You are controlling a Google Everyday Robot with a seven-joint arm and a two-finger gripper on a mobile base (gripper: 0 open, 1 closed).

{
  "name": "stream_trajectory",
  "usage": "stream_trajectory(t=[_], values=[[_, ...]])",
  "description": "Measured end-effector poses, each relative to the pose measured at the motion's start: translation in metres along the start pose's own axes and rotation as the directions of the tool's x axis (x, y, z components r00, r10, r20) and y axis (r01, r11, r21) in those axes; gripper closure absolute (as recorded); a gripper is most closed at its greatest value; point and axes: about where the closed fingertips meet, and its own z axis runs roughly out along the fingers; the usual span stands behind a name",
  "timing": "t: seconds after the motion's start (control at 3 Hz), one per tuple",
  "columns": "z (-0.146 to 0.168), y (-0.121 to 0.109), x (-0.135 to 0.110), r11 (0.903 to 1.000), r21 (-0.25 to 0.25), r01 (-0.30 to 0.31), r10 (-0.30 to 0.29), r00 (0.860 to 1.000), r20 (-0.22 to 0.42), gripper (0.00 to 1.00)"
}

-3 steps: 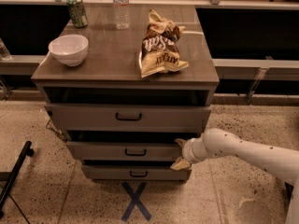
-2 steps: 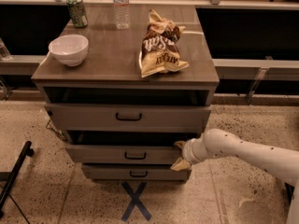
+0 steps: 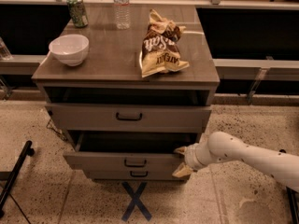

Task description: Open middle drawer

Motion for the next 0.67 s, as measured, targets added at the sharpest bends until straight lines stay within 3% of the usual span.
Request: stream_trajectory(t=[0.67], values=[[-0.018,0.039,-0.003,0.9977,-0.066,0.016,-0.014,0.999,0.031,0.31]])
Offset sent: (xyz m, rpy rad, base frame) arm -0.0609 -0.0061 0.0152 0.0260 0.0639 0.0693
